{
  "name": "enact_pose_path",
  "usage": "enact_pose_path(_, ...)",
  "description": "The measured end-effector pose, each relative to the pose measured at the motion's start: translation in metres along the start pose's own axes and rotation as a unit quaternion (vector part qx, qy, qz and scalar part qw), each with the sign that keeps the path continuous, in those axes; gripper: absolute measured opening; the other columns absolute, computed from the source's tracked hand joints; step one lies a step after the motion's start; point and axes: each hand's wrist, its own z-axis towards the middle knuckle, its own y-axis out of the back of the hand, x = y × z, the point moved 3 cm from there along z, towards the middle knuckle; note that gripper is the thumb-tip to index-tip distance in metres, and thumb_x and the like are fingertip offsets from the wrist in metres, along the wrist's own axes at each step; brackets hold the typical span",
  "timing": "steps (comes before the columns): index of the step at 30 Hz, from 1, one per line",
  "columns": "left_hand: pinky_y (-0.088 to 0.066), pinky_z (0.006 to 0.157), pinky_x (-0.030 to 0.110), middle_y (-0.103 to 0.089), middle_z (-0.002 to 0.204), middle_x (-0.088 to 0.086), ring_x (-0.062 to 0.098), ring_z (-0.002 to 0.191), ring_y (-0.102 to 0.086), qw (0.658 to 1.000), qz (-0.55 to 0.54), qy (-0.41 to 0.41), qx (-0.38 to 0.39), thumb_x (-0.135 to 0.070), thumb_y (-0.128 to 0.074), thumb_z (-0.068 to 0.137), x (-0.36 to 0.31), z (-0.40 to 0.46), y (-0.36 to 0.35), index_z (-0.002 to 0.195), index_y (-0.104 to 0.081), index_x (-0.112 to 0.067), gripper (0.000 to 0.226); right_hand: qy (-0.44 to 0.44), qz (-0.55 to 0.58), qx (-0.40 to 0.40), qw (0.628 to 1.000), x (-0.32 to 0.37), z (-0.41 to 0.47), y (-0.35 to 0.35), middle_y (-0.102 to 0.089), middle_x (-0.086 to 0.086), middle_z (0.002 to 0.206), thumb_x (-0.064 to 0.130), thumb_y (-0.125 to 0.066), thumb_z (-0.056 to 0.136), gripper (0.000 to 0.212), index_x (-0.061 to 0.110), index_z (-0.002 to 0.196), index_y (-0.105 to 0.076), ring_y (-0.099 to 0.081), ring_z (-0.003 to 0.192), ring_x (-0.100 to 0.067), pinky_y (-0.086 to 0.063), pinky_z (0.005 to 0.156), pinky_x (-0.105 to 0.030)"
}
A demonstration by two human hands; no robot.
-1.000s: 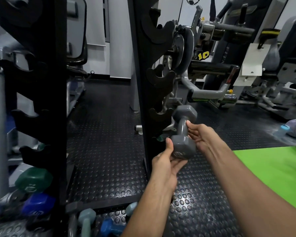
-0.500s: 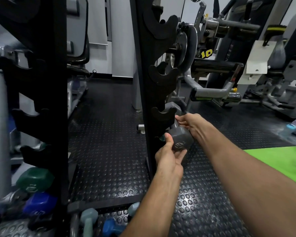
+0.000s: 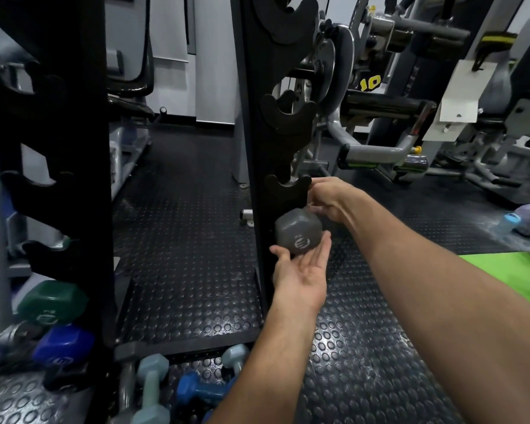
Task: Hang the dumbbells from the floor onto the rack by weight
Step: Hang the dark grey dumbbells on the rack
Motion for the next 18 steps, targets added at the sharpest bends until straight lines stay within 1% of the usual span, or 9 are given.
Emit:
enact_pose_path(1, -0.051, 0.101, 0.058, -0.061, 0.111, 0.047, 0.055, 0.111, -0.062, 1.000, -0.008, 0.012, 0.006, -0.048, -0.052, 0.099, 0.001, -0.001, 0.001, 0.122, -0.044, 0.019, 0.071, 0.009, -0.008, -0.003, 1.000, 0.000, 0.000, -0.004, -0.063, -0.007, 0.074, -0.016, -0.046, 0.092, 0.041, 0.015, 0.086, -0.073, -0.057, 0.063, -0.014, -0.053, 0.056, -0.025)
enact_pose_path(2, -0.051, 0.098, 0.059, -0.061, 0.110, 0.048, 0.055, 0.113, -0.062, 1.000, -0.001, 0.016, 0.005, -0.048, -0.047, 0.101, 0.002, -0.001, 0.003, 0.126, -0.041, 0.020, 0.073, 0.015, -0.013, -0.011, 1.000, -0.002, 0.000, -0.007, -0.061, -0.008, 0.073, -0.016, -0.046, 0.092, 0.040, 0.013, 0.079, -0.070, -0.055, 0.063, -0.016, -0.051, 0.056, -0.026)
enact_pose_path(4, -0.050, 0.099, 0.059, -0.062, 0.108, 0.047, 0.055, 0.112, -0.062, 0.999, 0.036, 0.009, -0.018, -0.044, -0.038, 0.107, -0.002, 0.000, 0.009, 0.130, -0.038, 0.015, 0.064, 0.016, -0.015, -0.029, 0.999, -0.011, 0.003, -0.010, -0.056, -0.006, 0.064, -0.017, -0.043, 0.092, 0.043, 0.013, 0.067, -0.061, -0.051, 0.058, -0.016, -0.047, 0.052, -0.024)
enact_pose_path(5, -0.050, 0.101, 0.059, -0.061, 0.108, 0.045, 0.054, 0.110, -0.063, 0.997, 0.063, -0.004, -0.038, -0.039, -0.037, 0.108, -0.007, 0.001, 0.011, 0.132, -0.038, 0.014, 0.058, 0.013, -0.016, -0.029, 0.999, -0.015, 0.005, -0.010, -0.057, -0.004, 0.061, -0.017, -0.042, 0.092, 0.043, 0.013, 0.067, -0.060, -0.050, 0.056, -0.015, -0.047, 0.054, -0.025)
enact_pose_path(7, -0.054, 0.099, 0.056, -0.061, 0.108, 0.040, 0.050, 0.102, -0.066, 0.988, 0.125, -0.053, -0.078, -0.035, -0.043, 0.108, -0.020, 0.001, 0.016, 0.139, -0.042, 0.011, 0.055, 0.007, -0.012, -0.025, 1.000, -0.023, 0.007, -0.010, -0.063, 0.000, 0.057, -0.014, -0.042, 0.095, 0.043, 0.016, 0.075, -0.066, -0.052, 0.055, -0.013, -0.045, 0.057, -0.027)
enact_pose_path(10, -0.060, 0.089, 0.051, -0.064, 0.114, 0.035, 0.045, 0.100, -0.070, 0.967, 0.214, -0.111, -0.080, -0.048, -0.058, 0.097, -0.030, -0.002, 0.014, 0.131, -0.055, 0.004, 0.062, 0.007, -0.016, -0.025, 1.000, -0.029, 0.009, -0.009, -0.067, -0.001, 0.065, -0.012, -0.042, 0.096, 0.042, 0.018, 0.085, -0.069, -0.055, 0.058, -0.014, -0.045, 0.056, -0.027)
enact_pose_path(13, -0.056, 0.096, 0.053, -0.063, 0.117, 0.030, 0.044, 0.114, -0.066, 0.963, 0.237, -0.102, -0.072, -0.047, -0.064, 0.095, -0.031, -0.001, 0.012, 0.134, -0.055, 0.002, 0.064, 0.012, -0.024, -0.024, 0.999, -0.029, 0.004, -0.010, -0.066, -0.004, 0.070, -0.009, -0.044, 0.098, 0.036, 0.016, 0.093, -0.070, -0.055, 0.057, -0.014, -0.044, 0.049, -0.025)
enact_pose_path(16, -0.045, 0.106, 0.056, -0.055, 0.137, 0.031, 0.044, 0.133, -0.052, 0.967, 0.233, -0.081, -0.066, -0.045, -0.061, 0.098, -0.036, 0.000, 0.010, 0.141, -0.050, 0.003, 0.065, 0.030, -0.029, -0.019, 0.999, -0.029, -0.006, -0.008, -0.065, -0.005, 0.069, -0.015, -0.050, 0.092, 0.034, 0.010, 0.105, -0.070, -0.051, 0.052, -0.013, -0.040, 0.043, -0.023)
enact_pose_path(18, -0.044, 0.107, 0.055, -0.053, 0.139, 0.031, 0.045, 0.134, -0.051, 0.967, 0.234, -0.081, -0.056, -0.041, -0.060, 0.100, -0.040, -0.004, 0.011, 0.141, -0.049, 0.003, 0.062, 0.042, -0.035, -0.015, 0.998, -0.031, -0.014, -0.007, -0.066, -0.006, 0.071, -0.015, -0.056, 0.089, 0.032, 0.006, 0.107, -0.071, -0.052, 0.049, -0.011, -0.039, 0.041, -0.021)
